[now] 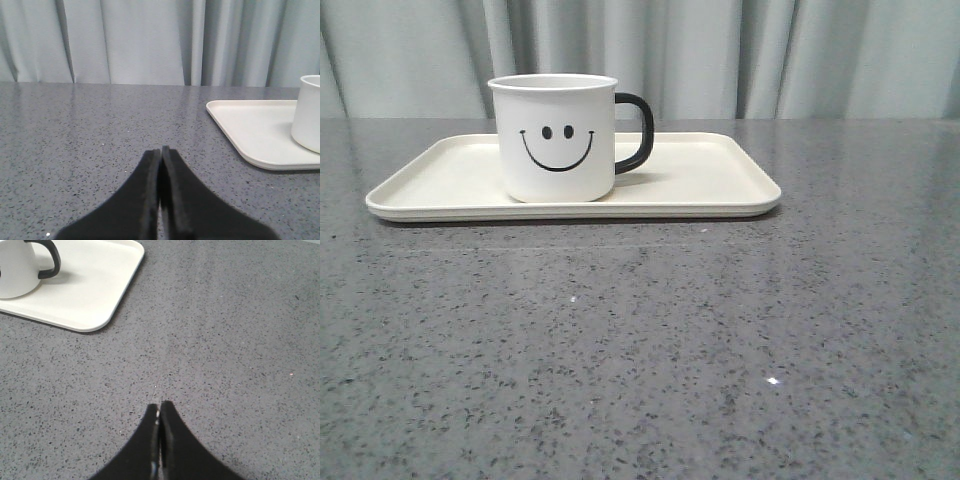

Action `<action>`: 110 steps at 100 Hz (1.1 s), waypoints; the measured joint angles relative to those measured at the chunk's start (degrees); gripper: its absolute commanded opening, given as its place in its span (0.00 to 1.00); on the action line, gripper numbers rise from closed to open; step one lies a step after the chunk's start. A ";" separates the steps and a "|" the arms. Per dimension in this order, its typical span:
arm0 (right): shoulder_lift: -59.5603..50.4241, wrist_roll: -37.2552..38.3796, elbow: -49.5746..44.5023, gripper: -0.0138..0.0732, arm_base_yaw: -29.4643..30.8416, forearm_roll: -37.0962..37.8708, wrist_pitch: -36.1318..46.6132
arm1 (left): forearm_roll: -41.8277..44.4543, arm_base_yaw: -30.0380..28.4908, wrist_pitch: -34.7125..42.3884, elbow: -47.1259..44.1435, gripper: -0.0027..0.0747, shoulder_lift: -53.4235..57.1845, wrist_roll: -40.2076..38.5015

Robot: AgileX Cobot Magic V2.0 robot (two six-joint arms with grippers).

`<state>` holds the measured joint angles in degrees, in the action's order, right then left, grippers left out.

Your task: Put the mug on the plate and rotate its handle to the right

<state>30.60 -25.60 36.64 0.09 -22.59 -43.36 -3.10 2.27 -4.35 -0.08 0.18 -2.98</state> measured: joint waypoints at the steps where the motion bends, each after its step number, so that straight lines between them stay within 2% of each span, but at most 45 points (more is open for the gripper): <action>1: 0.00 0.00 0.00 0.08 0.00 0.00 0.00 | 0.00 0.00 0.00 0.00 0.01 0.00 0.00; 33: -1.39 1.36 -0.15 0.08 0.00 2.08 2.78 | 0.00 0.00 0.00 0.00 0.01 0.00 0.00; 53: -6.47 13.01 -1.75 0.08 0.00 12.00 5.68 | 0.00 0.00 0.00 0.00 0.01 0.00 0.00; 74: -12.88 25.60 -9.24 0.08 -1.95 22.59 10.39 | 0.00 0.00 0.00 0.00 0.01 0.00 0.00; 110: -24.31 28.12 -26.69 0.08 -6.31 24.06 28.05 | 0.00 0.00 0.00 0.00 0.01 0.00 0.00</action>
<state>6.29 2.51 9.95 -6.23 1.48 -15.31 -3.10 2.27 -4.35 -0.08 0.18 -2.98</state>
